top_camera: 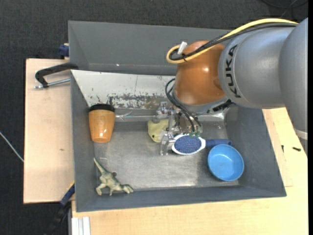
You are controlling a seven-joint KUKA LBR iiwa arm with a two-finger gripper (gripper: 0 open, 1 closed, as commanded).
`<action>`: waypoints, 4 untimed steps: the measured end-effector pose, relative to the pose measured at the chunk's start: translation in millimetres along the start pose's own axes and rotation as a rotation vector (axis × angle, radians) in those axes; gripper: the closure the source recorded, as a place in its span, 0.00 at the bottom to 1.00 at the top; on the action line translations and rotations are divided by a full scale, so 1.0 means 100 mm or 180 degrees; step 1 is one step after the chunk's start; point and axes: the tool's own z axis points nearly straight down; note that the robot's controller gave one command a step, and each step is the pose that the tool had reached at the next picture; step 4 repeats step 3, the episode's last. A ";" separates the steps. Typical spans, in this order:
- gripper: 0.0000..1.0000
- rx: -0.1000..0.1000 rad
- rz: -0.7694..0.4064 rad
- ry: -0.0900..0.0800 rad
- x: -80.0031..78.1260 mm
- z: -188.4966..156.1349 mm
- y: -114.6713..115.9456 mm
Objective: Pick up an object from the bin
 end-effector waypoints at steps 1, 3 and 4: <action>0.00 -0.0046 0.0928 -0.0043 0.17 0.42 -0.26; 1.00 -0.0007 0.0890 -0.0023 -0.05 -0.82 -0.25; 1.00 -0.0007 0.0890 -0.0023 -0.05 -0.82 -0.25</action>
Offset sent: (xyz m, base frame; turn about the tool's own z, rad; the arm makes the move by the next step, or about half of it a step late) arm -0.0204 -0.0368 -0.0501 0.3002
